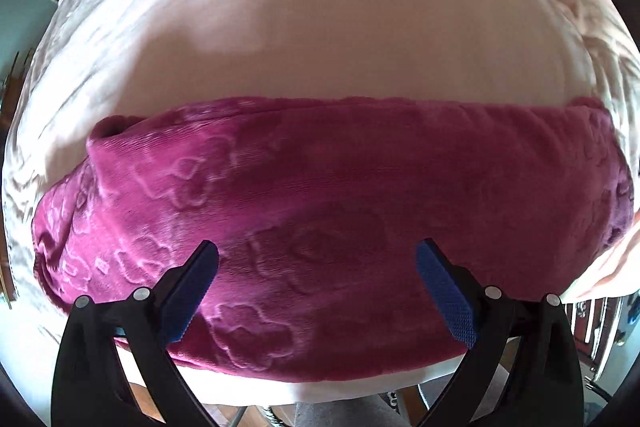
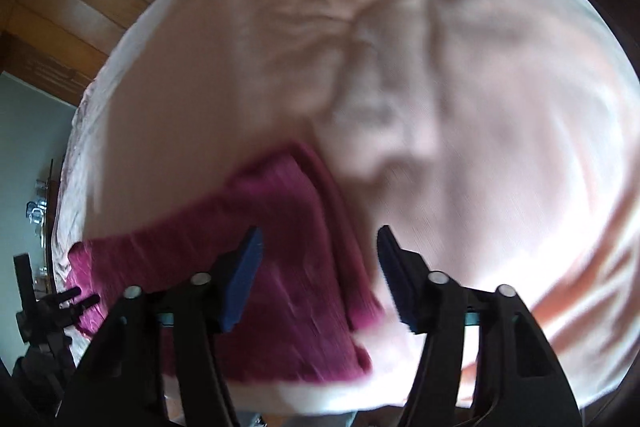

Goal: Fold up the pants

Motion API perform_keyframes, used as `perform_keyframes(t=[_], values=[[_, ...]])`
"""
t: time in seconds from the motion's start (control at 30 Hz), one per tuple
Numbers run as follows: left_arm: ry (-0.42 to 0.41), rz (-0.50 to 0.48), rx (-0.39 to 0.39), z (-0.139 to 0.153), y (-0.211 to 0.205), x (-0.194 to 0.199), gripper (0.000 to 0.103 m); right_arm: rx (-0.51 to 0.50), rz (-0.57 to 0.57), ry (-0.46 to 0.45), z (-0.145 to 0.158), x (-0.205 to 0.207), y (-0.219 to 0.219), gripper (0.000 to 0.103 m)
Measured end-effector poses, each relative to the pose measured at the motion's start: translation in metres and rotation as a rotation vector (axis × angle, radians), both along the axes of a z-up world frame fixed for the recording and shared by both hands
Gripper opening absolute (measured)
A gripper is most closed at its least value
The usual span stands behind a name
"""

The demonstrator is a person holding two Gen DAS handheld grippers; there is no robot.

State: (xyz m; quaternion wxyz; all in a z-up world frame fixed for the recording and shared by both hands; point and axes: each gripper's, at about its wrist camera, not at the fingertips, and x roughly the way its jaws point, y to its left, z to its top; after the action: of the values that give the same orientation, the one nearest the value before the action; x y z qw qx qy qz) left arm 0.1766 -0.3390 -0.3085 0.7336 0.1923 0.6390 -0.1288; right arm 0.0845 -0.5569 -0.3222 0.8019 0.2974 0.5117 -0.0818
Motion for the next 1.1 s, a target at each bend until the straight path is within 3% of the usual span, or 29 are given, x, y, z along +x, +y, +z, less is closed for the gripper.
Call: perform_keyframes(t=[0.23, 0.27, 0.33, 0.4, 0.43, 0.5, 0.77, 0.93, 1.03, 1.1], values=[[0.0, -0.032, -0.003, -0.011, -0.02, -0.014, 0.098, -0.038, 0.112, 0.044, -0.017, 0.063, 0.015, 0.051], [0.001, -0.031, -0.004, -0.016, 0.001, -0.02, 0.098, -0.031, 0.123, 0.057, -0.023, 0.071, 0.018, 0.047], [0.002, -0.028, -0.006, -0.014, 0.003, -0.029, 0.098, -0.033, 0.138, 0.077, -0.029, 0.079, 0.022, 0.042], [0.005, -0.027, -0.008, -0.016, 0.001, -0.026, 0.098, -0.039, 0.153, 0.093, -0.03, 0.084, 0.029, 0.03], [0.007, -0.027, -0.01, -0.026, 0.011, -0.022, 0.098, -0.049, 0.156, 0.105, -0.031, 0.086, 0.032, 0.017], [0.011, -0.031, -0.008, -0.03, 0.006, -0.02, 0.098, -0.053, 0.155, 0.109, -0.029, 0.085, 0.035, 0.011], [0.004, -0.044, -0.029, -0.045, -0.002, -0.01, 0.098, -0.137, 0.129, -0.065, 0.046, 0.068, 0.041, 0.009], [0.002, -0.074, -0.026, -0.052, -0.02, -0.008, 0.098, -0.184, 0.142, 0.003, 0.01, 0.08, 0.043, 0.009], [0.003, -0.103, -0.02, -0.055, -0.032, -0.008, 0.098, -0.158, 0.138, 0.053, -0.017, 0.087, 0.04, 0.01], [0.007, -0.12, -0.018, -0.058, -0.04, -0.01, 0.098, -0.137, 0.124, 0.053, -0.019, 0.084, 0.039, 0.013]])
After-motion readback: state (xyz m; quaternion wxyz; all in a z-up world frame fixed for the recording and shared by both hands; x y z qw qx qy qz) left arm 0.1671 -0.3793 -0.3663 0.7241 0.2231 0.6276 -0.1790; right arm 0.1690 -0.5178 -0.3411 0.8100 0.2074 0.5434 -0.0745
